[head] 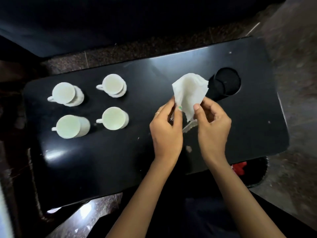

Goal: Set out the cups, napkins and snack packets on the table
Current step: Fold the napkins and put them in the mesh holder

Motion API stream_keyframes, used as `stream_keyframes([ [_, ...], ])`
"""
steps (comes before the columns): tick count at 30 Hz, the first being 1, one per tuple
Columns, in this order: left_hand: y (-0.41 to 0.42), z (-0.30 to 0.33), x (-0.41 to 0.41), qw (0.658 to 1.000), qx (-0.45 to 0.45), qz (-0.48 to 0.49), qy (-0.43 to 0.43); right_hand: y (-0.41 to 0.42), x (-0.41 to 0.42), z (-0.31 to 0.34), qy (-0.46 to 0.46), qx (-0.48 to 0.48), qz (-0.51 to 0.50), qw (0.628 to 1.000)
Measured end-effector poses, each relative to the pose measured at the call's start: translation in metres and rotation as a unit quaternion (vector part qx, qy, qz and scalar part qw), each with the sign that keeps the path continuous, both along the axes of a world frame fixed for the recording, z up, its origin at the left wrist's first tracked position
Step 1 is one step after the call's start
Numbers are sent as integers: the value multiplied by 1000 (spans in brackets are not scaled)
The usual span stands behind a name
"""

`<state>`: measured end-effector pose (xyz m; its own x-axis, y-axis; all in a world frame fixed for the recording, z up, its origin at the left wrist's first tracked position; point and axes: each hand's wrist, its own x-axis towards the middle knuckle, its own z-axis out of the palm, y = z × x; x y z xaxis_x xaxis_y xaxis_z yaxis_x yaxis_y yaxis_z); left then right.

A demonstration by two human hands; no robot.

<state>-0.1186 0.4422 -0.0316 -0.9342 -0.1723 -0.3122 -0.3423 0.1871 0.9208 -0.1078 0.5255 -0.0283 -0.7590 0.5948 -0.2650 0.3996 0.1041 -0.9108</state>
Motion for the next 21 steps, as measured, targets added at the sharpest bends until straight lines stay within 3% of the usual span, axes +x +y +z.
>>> stream_keyframes([
  [9, 112, 14, -36, 994, 8, -105, 8, 88, -31, 5, 35, -3, -45, 998],
  [16, 130, -8, -51, 993, -12, -117, 7, 113, -41, -22, 22, -5, -75, 997],
  [21, 131, -32, -59, 984, -85, -152, -31, 120, -43, -40, -22, 51, -44, 997],
])
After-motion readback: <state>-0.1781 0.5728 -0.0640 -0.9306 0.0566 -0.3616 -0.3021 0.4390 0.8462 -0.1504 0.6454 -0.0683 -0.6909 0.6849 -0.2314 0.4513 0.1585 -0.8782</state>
